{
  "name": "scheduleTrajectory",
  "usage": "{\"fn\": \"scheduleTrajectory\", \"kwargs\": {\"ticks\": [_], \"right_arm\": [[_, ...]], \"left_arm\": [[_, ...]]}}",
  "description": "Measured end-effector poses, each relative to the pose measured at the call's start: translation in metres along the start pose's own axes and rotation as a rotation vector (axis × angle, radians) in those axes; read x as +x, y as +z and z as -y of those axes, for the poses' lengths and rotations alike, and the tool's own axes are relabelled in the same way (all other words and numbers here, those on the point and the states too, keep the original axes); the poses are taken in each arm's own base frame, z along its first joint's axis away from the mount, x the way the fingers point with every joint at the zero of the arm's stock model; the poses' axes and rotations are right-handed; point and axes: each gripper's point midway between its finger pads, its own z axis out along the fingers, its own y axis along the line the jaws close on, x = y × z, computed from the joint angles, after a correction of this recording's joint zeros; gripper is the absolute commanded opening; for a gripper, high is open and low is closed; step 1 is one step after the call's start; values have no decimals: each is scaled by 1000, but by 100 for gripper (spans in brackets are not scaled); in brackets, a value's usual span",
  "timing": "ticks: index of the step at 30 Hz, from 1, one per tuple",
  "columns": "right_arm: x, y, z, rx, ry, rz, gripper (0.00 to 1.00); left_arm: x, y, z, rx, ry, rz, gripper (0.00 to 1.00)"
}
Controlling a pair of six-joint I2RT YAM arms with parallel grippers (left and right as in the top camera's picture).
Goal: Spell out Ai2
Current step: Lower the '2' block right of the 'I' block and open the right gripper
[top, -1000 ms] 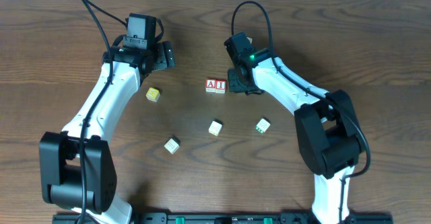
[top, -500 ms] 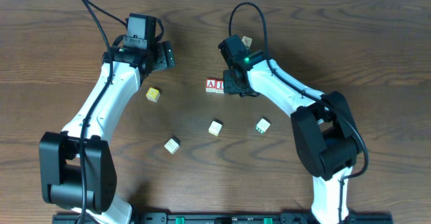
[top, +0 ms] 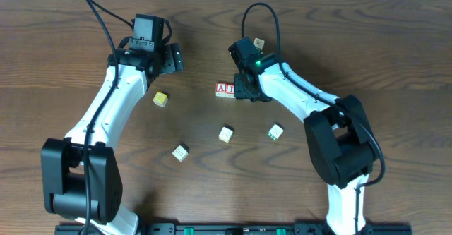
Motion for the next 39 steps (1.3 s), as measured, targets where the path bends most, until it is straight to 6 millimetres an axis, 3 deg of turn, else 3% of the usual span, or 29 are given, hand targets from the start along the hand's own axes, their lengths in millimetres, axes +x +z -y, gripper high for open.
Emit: {"fn": "scheduleTrajectory", "kwargs": {"ticks": [17, 25, 31, 39], "right_arm": [[-1, -2, 4, 23, 7, 10, 43], [-14, -37, 4, 0, 16, 73, 44], [-13, -53, 20, 71, 17, 90, 43], [-1, -36, 51, 155, 52, 67, 45]], "left_arm": [[0, 0, 0, 0, 0, 0, 95], [0, 0, 0, 0, 0, 0, 95], [0, 0, 0, 0, 0, 0, 95], [0, 0, 0, 0, 0, 0, 95]]}}
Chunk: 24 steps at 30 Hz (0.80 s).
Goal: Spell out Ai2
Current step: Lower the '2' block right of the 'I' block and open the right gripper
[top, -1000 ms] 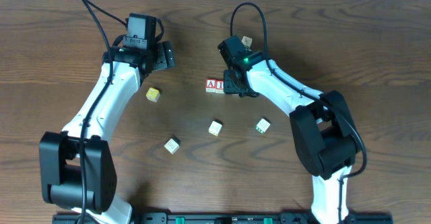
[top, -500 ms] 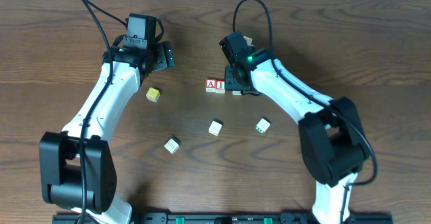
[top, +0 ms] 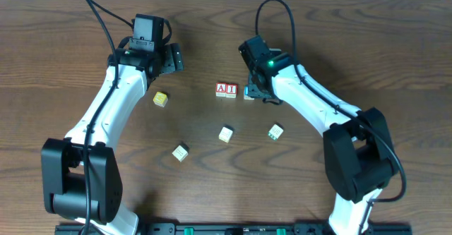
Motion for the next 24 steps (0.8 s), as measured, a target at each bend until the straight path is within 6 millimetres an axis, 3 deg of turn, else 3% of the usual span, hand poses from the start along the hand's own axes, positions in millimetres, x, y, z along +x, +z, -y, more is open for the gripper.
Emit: {"fn": "scheduleTrajectory", "kwargs": {"ticks": [4, 13, 17, 24], "right_arm": [[8, 9, 7, 13, 10, -16, 43], [4, 11, -6, -49, 26, -7, 41], [6, 18, -9, -55, 30, -15, 33], [3, 18, -14, -77, 44, -7, 27]], "left_arm": [[0, 0, 0, 0, 0, 0, 95], [0, 0, 0, 0, 0, 0, 95], [0, 0, 0, 0, 0, 0, 95], [0, 0, 0, 0, 0, 0, 96]]}}
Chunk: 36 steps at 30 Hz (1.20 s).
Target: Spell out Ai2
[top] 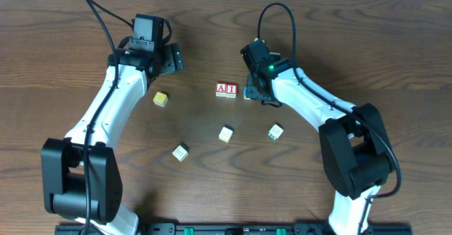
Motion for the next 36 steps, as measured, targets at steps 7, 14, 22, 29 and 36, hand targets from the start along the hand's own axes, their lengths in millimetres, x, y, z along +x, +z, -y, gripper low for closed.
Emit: {"fn": "scheduleTrajectory", "kwargs": {"ticks": [7, 14, 22, 29, 36], "right_arm": [[3, 3, -3, 1, -8, -8, 23], [4, 10, -8, -15, -9, -13, 23], [6, 10, -13, -36, -11, -16, 29], [4, 10, -15, -45, -10, -8, 28], [-1, 10, -18, -57, -6, 11, 28]], "left_arm": [[0, 0, 0, 0, 0, 0, 95], [0, 0, 0, 0, 0, 0, 95], [0, 0, 0, 0, 0, 0, 95], [0, 0, 0, 0, 0, 0, 95], [0, 0, 0, 0, 0, 0, 95]]}}
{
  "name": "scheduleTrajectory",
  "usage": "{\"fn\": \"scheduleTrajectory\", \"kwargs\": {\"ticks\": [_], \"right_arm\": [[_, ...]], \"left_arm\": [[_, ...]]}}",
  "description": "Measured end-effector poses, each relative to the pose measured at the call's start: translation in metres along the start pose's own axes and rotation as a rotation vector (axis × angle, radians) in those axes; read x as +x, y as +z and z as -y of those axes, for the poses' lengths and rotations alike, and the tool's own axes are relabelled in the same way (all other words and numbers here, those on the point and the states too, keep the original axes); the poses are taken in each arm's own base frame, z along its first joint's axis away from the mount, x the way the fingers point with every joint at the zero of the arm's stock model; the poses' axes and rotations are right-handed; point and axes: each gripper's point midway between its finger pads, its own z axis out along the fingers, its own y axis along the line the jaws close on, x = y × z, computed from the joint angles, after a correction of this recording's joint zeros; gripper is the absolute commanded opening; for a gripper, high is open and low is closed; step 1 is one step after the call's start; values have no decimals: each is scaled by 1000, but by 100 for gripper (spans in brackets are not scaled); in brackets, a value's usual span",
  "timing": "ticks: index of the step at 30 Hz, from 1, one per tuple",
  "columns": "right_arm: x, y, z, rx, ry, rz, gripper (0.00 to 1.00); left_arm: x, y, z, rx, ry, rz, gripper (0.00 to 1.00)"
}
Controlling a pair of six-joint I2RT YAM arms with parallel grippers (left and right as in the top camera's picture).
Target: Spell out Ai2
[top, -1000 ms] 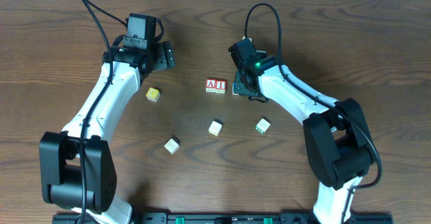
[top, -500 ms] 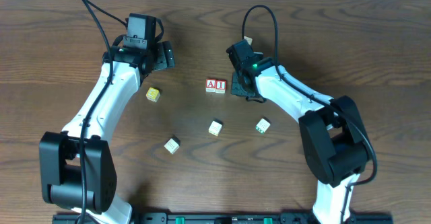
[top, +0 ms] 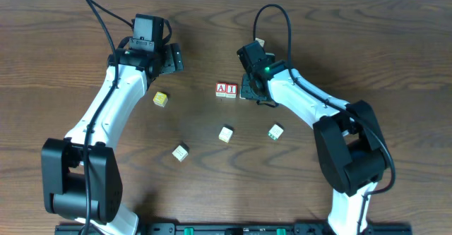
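Note:
Two red-lettered blocks, A (top: 222, 89) and I (top: 231, 89), stand side by side at the table's middle. My right gripper (top: 246, 91) is down right against the I block's right side. It covers the spot beside that block, so any block under it is hidden, and whether its fingers are closed cannot be made out. My left gripper (top: 175, 58) hovers at the back left with its fingers spread and nothing between them.
Loose blocks lie nearer the front: a yellow one (top: 161, 99), a cream one (top: 226, 134), a green-marked one (top: 275, 131) and another cream one (top: 181, 152). A small pale object (top: 258, 43) peeks out behind the right arm's cable.
My right gripper has shifted a little left, onto the blue-faced block that showed just right of the I block. That block is now hidden. The left arm is unchanged.
At first my right gripper was down beside the I block. Then it stood further right, and a blue-faced block showed just right of the I with a small gap. It stayed close by, and now covers that block against the I.

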Motion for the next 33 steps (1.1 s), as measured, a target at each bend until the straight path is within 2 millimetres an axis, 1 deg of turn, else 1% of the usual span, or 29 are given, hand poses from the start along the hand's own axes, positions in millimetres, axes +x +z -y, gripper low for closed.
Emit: {"fn": "scheduleTrajectory", "kwargs": {"ticks": [4, 13, 15, 17, 31, 33], "right_arm": [[0, 0, 0, -1, 0, 0, 30], [-6, 0, -4, -15, 3, 22, 31], [-7, 0, -5, -21, 2, 30, 35], [-9, 0, -6, -25, -1, 37, 36], [-9, 0, -7, -27, 0, 38, 37], [-9, 0, -7, -30, 0, 36, 38]], "left_arm": [[0, 0, 0, 0, 0, 0, 95], [0, 0, 0, 0, 0, 0, 96], [0, 0, 0, 0, 0, 0, 95], [0, 0, 0, 0, 0, 0, 95], [0, 0, 0, 0, 0, 0, 95], [0, 0, 0, 0, 0, 0, 95]]}}
